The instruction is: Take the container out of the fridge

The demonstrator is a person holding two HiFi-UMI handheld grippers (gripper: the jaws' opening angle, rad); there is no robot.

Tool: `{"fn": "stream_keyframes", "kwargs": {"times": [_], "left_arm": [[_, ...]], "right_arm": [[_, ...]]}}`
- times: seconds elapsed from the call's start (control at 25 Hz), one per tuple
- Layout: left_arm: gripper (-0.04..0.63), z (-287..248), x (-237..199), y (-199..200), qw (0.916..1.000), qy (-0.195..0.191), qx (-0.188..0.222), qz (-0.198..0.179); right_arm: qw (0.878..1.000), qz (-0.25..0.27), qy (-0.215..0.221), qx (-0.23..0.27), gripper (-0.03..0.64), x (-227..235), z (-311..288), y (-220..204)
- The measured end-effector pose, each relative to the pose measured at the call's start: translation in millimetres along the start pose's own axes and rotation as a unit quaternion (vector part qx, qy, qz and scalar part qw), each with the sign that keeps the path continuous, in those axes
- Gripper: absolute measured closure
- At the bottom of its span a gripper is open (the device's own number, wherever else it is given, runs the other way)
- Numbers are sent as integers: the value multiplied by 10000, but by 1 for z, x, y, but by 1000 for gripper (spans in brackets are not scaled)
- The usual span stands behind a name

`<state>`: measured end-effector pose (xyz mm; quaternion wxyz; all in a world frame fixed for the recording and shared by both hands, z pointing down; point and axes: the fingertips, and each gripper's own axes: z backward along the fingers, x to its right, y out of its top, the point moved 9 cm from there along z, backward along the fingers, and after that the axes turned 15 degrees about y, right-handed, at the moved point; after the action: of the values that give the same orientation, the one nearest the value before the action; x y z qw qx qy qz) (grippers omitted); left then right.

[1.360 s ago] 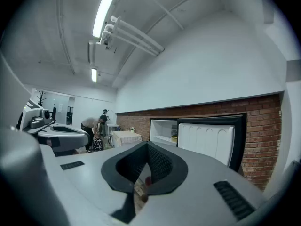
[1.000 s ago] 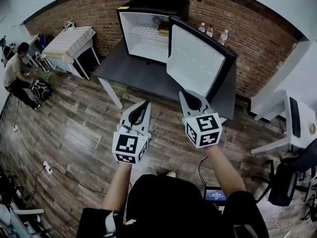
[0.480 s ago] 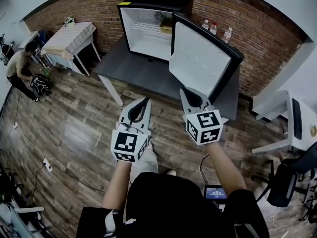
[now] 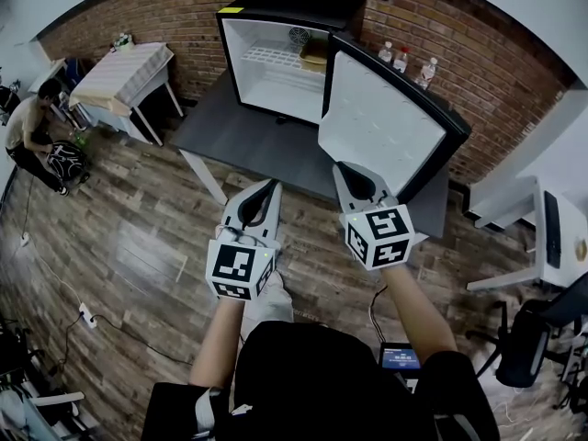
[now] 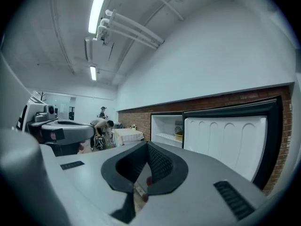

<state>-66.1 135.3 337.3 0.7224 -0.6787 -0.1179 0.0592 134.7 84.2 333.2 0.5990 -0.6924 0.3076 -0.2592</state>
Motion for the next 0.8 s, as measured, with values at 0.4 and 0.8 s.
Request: {"fn": "stream_keyframes", "kwargs": {"times": [0.4,0.8], "left_arm": [[581,-71,-46,-2,9999,-83,34,54],[581,-126,-92,-1,9995,-290,40,110]], "right_arm": [[10000,26,-27,-20,577,35,-69,15],[9999,41,-133,-91,577,56,-129,28]]}}
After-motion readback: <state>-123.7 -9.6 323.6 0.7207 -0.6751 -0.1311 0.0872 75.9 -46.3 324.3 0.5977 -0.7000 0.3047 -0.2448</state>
